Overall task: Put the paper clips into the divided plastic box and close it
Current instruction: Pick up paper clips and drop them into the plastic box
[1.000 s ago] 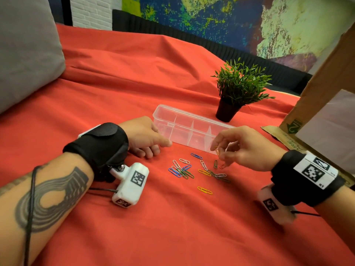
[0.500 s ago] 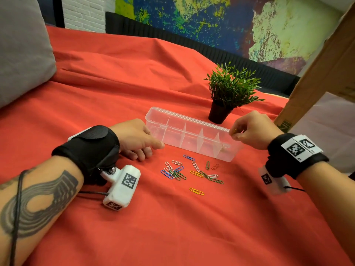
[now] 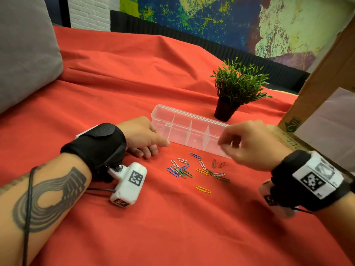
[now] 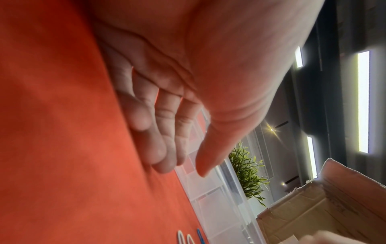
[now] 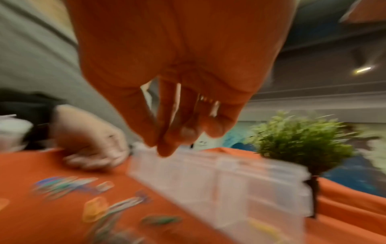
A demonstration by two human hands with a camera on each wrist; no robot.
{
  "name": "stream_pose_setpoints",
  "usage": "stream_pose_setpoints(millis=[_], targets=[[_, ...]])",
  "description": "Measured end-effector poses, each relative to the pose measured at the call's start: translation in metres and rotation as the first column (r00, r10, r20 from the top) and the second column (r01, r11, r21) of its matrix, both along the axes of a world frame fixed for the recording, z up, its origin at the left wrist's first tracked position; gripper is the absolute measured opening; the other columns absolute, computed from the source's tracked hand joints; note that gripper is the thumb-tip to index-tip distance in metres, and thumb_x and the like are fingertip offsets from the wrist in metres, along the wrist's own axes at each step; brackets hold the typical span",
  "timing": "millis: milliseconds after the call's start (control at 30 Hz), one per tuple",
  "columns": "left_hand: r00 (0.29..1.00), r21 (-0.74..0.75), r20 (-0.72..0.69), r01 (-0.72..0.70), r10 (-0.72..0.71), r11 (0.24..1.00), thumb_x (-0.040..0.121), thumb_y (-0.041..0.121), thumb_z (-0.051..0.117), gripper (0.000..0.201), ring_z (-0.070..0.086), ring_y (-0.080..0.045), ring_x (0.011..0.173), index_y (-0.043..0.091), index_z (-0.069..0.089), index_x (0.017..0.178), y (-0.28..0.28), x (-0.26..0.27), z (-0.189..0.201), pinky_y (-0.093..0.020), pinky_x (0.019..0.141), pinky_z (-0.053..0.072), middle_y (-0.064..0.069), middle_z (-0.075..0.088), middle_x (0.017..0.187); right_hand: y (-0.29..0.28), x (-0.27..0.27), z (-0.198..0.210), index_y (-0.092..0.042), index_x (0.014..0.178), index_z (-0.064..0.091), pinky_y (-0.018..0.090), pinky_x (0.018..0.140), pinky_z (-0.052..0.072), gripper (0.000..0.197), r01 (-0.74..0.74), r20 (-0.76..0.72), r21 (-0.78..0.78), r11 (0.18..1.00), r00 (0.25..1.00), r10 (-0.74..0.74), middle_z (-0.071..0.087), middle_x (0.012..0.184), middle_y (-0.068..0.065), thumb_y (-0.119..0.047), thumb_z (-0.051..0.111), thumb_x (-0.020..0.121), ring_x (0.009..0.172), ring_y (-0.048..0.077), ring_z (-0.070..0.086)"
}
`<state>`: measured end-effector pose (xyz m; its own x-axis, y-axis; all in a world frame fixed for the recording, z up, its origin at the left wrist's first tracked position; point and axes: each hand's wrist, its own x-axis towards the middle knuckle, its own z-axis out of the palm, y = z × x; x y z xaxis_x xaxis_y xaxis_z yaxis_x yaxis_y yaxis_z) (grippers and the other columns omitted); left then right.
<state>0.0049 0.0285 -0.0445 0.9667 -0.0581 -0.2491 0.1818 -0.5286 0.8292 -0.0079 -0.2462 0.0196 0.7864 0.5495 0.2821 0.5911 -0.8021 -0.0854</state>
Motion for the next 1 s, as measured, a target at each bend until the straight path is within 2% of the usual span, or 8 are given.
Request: stream_pose_setpoints(millis=[100,267,467,600,733,867,933,1000], targets=[[1.000,0.001,-0.004,0.002,-0.002,1.000,0.081,0.037,0.078,0.028,0.058,-0.013,0.046,0.012,0.065,0.081,-0.001,0.000,0.000,-0.019,0.040,0.044,-0.004,0.071,0.066,0.019,-0.019,-0.014,-0.025,0.080,0.075,0.029,0.069,0.055,0.014,-0.137,-0.220,-0.120,0.983,0.969,0.108,0.070,0.068,-0.013,-0.018,0.064,0.076,0.065,0.005,0.065],[1.000,0.003,-0.007,0.003,-0.003,1.000,0.081,0.037,0.078,0.029,0.058,-0.013,0.045,0.012,0.064,0.080,-0.001,0.000,0.000,-0.019,0.040,0.044,-0.005,0.071,0.067,0.037,-0.016,-0.031,-0.027,0.095,0.069,0.039,0.074,0.057,0.025,-0.162,-0.260,-0.313,0.936,0.962,0.080,0.070,0.090,-0.006,-0.017,0.059,0.074,0.086,0.019,0.065],[1.000,0.008,-0.006,0.003,-0.003,1.000,0.081,0.038,0.078,0.030,0.058,-0.013,0.046,0.011,0.065,0.081,0.000,0.000,0.000,-0.019,0.041,0.044,-0.003,0.071,0.065,0.051,-0.011,-0.035,-0.026,0.089,0.061,0.031,0.060,0.047,0.021,-0.127,-0.248,-0.417,0.900,0.969,0.022,0.069,0.088,0.001,-0.013,0.059,0.072,0.085,0.028,0.065],[1.000,0.018,0.002,0.002,-0.002,1.000,0.081,0.038,0.077,0.029,0.059,-0.011,0.045,0.011,0.066,0.081,-0.001,0.001,-0.001,-0.019,0.041,0.044,-0.002,0.071,0.064,0.052,-0.010,-0.034,-0.029,0.080,0.057,0.029,0.062,0.049,0.019,-0.099,-0.298,-0.374,0.922,0.954,-0.019,0.067,0.081,-0.004,-0.013,0.058,0.070,0.078,0.023,0.060],[1.000,0.017,-0.001,0.003,-0.003,1.000,0.081,0.039,0.078,0.029,0.059,-0.012,0.046,0.012,0.067,0.083,-0.001,0.001,-0.002,-0.019,0.041,0.045,-0.002,0.071,0.064,0.050,-0.010,-0.031,-0.028,0.077,0.060,0.040,0.070,0.060,0.019,-0.090,-0.346,-0.319,0.943,0.938,-0.027,0.066,0.075,-0.008,-0.012,0.054,0.069,0.075,0.020,0.064],[1.000,0.021,0.001,0.009,-0.009,1.000,0.081,0.040,0.077,0.031,0.060,-0.012,0.047,0.011,0.067,0.085,-0.001,0.001,-0.001,-0.019,0.041,0.045,-0.002,0.071,0.064,0.050,-0.010,-0.030,-0.028,0.075,0.060,0.041,0.071,0.060,0.019,-0.085,-0.364,-0.320,0.944,0.930,-0.040,0.062,0.069,-0.011,-0.012,0.053,0.070,0.070,0.015,0.059],[1.000,0.025,0.001,0.009,-0.009,1.000,0.081,0.040,0.077,0.031,0.060,-0.011,0.046,0.011,0.067,0.085,-0.001,0.001,-0.001,-0.019,0.040,0.045,-0.001,0.072,0.064,0.051,-0.010,-0.029,-0.026,0.079,0.063,0.038,0.071,0.060,0.020,-0.075,-0.366,-0.308,0.948,0.929,-0.045,0.062,0.068,-0.011,-0.011,0.053,0.071,0.067,0.008,0.057],[1.000,0.025,0.001,0.005,-0.005,1.000,0.080,0.040,0.077,0.031,0.060,-0.011,0.046,0.011,0.067,0.085,0.000,0.001,-0.002,-0.019,0.040,0.045,-0.001,0.072,0.064,0.053,-0.012,-0.029,-0.024,0.087,0.068,0.026,0.066,0.057,0.025,-0.074,-0.377,-0.298,0.952,0.925,-0.046,0.066,0.071,-0.010,-0.009,0.054,0.072,0.063,0.001,0.056]])
